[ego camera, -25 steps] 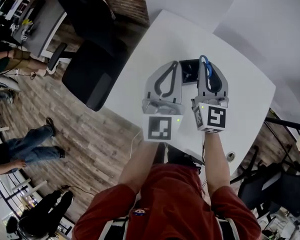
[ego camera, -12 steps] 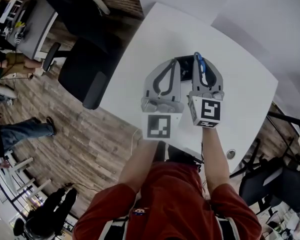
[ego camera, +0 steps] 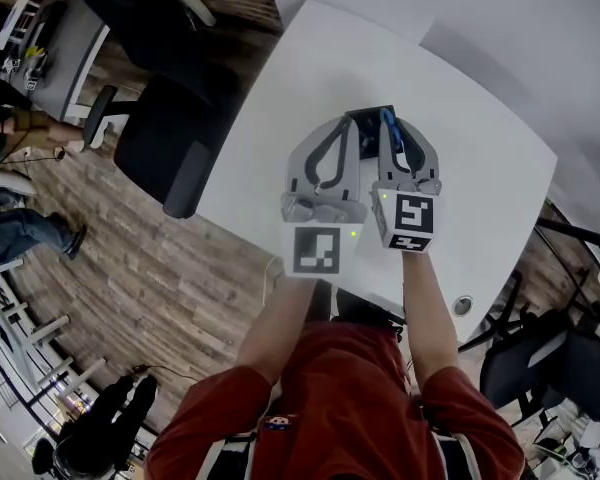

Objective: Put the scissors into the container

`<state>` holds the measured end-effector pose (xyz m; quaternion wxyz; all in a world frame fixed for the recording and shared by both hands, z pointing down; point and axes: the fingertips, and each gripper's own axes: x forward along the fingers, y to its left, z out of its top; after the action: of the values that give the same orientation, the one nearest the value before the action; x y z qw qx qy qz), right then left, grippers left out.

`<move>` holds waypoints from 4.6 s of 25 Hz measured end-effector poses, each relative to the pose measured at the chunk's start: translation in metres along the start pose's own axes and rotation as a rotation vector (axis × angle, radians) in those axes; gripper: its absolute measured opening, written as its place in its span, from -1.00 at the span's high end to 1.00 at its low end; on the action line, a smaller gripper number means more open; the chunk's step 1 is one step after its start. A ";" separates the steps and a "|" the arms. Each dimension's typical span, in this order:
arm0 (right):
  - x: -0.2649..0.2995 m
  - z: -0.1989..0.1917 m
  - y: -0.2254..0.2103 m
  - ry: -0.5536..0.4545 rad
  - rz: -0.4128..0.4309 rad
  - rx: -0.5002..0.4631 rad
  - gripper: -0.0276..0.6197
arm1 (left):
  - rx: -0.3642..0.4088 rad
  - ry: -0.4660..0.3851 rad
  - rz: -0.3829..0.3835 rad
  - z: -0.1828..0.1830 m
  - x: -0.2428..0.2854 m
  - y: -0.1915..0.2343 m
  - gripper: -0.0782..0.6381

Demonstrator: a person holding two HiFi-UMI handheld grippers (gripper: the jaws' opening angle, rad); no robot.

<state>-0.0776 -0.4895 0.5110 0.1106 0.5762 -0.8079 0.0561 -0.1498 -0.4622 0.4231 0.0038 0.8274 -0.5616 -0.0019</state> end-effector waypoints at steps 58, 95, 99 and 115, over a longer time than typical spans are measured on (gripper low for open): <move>-0.100 0.092 0.032 -0.213 -0.028 -0.060 0.41 | 0.041 -0.113 0.001 0.060 -0.067 -0.003 0.75; -0.189 0.155 0.035 -0.362 -0.134 -0.084 0.53 | 0.136 -0.189 -0.105 0.116 -0.112 -0.037 0.75; -0.191 0.152 0.034 -0.353 -0.136 -0.086 0.66 | 0.127 -0.193 -0.114 0.117 -0.113 -0.041 0.75; -0.204 0.160 0.032 -0.400 -0.136 -0.094 0.89 | 0.206 -0.183 -0.134 0.111 -0.114 -0.050 0.75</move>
<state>-0.0630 -0.3266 0.3079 -0.0216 0.6233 -0.7747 -0.1047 -0.1465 -0.3381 0.3116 -0.1324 0.8554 -0.5004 -0.0202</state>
